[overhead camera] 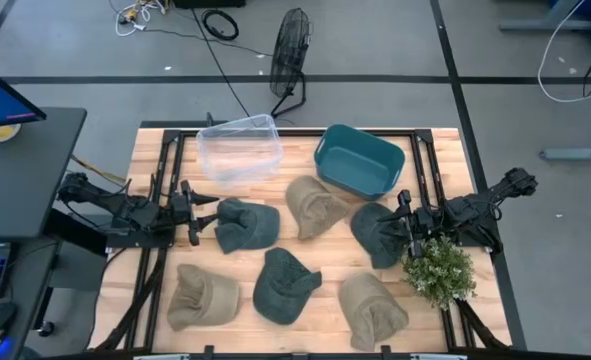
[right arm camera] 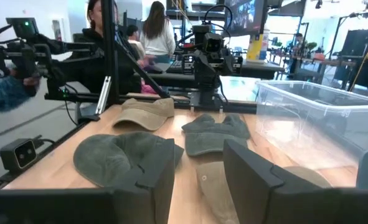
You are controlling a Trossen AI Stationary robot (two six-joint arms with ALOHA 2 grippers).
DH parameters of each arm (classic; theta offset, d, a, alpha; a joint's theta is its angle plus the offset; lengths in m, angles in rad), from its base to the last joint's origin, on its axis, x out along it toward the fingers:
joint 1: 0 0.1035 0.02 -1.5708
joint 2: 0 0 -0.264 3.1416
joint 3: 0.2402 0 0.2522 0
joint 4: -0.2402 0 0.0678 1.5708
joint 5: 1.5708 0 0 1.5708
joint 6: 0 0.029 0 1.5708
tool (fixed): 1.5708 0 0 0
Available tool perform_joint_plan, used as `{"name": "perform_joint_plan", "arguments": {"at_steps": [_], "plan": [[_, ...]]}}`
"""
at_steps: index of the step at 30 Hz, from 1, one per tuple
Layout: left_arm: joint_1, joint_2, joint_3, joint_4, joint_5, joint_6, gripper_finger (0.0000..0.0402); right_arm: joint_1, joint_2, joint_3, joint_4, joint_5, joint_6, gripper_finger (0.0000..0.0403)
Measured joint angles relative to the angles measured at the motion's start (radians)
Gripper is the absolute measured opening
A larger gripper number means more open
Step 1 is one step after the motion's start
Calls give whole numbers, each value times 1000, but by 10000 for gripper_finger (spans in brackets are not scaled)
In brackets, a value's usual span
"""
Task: Pick & Place hat
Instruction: Put the left blue cap into the transparent bin
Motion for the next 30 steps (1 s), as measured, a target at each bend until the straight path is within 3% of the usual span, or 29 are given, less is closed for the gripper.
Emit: {"name": "perform_joint_plan", "arguments": {"at_steps": [13,19,25,30], "plan": [[0,0,-1,141,0,-49,225,-18,0,0,26,46,-26,139],[14,33,73,160,-1,-55,212,-81,1,1,213,35,-105,139],[18,207,248,24,1,-85,190,-145,85,94,223,-45,-124,139],[18,392,414,-159,1,-148,186,-184,293,282,180,-118,-155,139]]}}
